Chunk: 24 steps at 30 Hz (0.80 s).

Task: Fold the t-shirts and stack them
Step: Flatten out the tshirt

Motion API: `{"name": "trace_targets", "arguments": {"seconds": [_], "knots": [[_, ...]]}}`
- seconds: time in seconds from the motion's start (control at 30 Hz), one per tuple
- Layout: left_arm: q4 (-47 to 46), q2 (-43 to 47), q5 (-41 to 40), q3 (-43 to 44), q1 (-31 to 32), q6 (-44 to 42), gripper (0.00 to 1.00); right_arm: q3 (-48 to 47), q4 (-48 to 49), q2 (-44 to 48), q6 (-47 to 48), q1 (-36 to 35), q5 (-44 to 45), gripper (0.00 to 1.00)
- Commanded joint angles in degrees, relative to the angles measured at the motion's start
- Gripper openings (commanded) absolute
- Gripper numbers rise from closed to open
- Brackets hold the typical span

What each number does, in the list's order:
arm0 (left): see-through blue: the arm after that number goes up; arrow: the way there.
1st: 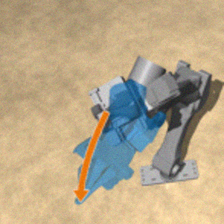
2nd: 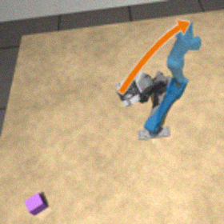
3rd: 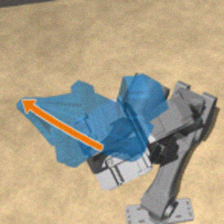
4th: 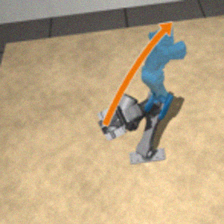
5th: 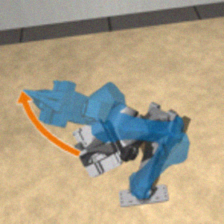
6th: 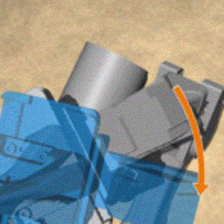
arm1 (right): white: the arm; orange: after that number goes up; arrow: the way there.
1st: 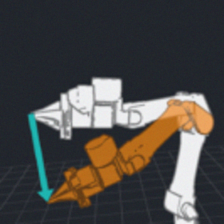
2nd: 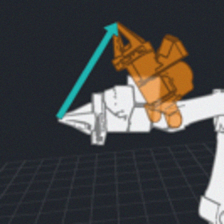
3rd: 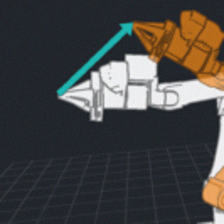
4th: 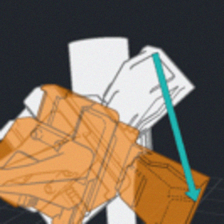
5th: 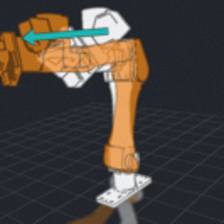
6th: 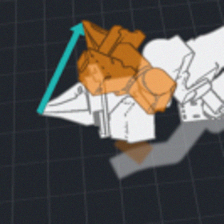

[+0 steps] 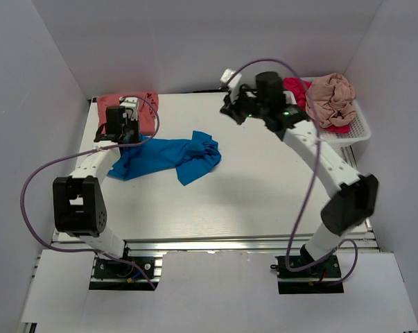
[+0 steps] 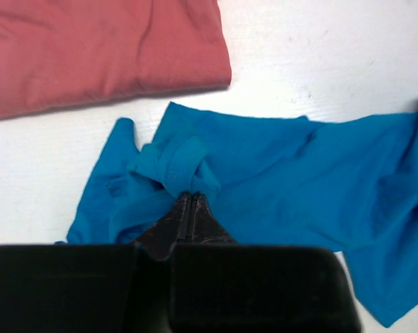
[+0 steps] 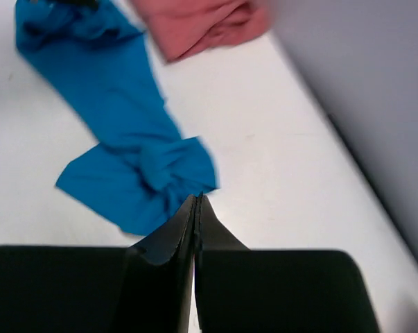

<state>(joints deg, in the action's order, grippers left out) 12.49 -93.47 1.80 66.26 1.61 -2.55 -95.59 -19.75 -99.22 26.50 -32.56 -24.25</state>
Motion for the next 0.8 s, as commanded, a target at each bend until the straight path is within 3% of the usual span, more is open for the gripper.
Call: {"name": "trace_targets", "arguments": {"seconds": [0.0, 0.03, 0.1, 0.17, 0.33, 0.77], "knots": [[0.0, 6.2, -0.6, -0.3, -0.1, 0.2, 0.0, 2.5, -0.4, 6.0, -1.7, -0.1, 1.5, 0.0], [-0.1, 6.5, -0.7, -0.5, -0.1, 0.4, 0.0, 4.2, 0.2, 7.7, -3.1, -0.1, -0.1, 0.0], [0.1, 6.5, -0.8, -0.6, -0.1, 0.8, 0.0, 9.9, 2.2, 8.9, -4.3, -0.8, -1.5, 0.28], [0.1, 6.3, -0.7, -0.6, -0.2, 1.0, 0.0, 13.3, 4.8, 8.7, -4.9, -3.0, -1.9, 0.43], [-0.6, 5.1, -0.6, -0.9, -0.1, 1.3, 0.0, 16.4, 5.3, 3.2, -2.5, -9.0, 0.9, 0.62], [-3.2, 1.7, -0.2, -2.3, -0.1, 1.0, 0.0, 11.4, 6.7, -13.8, 0.0, -16.0, 0.0, 0.63]]}}
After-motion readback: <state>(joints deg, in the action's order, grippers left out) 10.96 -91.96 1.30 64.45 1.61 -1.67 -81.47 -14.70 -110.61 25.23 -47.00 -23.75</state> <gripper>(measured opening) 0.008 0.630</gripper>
